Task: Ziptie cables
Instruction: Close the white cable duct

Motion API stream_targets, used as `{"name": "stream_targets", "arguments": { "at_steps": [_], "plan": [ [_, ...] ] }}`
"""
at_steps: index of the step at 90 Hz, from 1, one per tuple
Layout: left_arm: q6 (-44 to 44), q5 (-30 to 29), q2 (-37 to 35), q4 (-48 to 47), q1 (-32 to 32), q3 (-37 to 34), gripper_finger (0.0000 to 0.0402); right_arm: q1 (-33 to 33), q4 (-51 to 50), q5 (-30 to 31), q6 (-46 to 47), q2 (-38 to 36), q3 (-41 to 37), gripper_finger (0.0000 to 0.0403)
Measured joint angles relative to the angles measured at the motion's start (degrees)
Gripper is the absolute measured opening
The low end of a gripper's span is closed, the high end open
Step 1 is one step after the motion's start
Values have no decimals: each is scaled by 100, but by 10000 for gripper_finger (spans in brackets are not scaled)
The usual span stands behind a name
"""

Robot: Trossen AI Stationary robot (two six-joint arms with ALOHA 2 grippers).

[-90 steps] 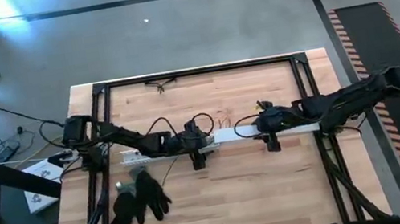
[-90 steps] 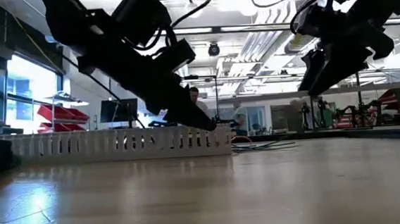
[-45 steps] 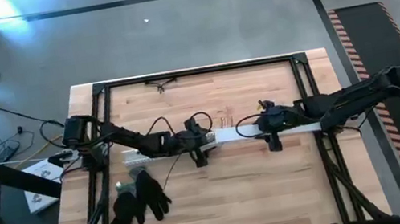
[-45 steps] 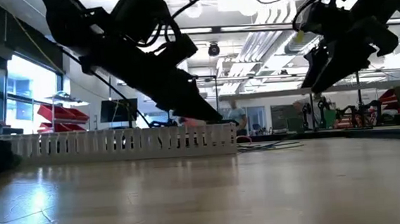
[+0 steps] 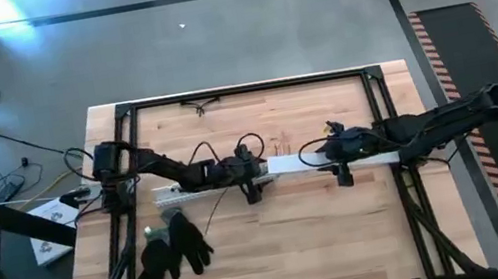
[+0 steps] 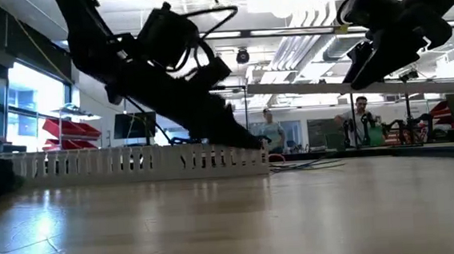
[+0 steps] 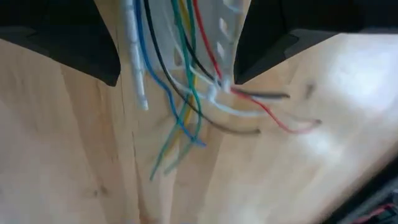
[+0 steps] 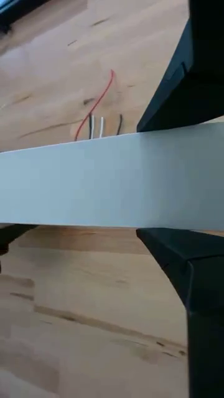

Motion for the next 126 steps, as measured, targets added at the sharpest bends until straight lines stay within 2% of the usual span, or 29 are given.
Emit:
{"name": "stream_targets", "arguments": {
  "at_steps": [16, 37, 53, 80, 100, 126],
  "plan": [
    [-40, -20, 19, 79, -7, 3, 285, 0, -147, 0, 3, 0, 0, 204],
    [-52, 221, 19, 72, -5, 3, 227, 0, -266, -63, 21, 105, 0, 204],
    [-55, 239, 15, -46, -14, 14, 197, 0, 56, -353, 11, 527, 2, 204],
    [-7, 350, -169, -782, -172, 29, 193, -29, 107, -404, 141, 997, 2, 204],
    [4, 359, -167, -866, -286, 23, 193, -152, 154, -578, 215, 1350, 4, 203],
    [50, 393, -155, -895, -297, 14, 193, -188, 87, -1048, 275, 1440, 7, 203]
  ]
}}
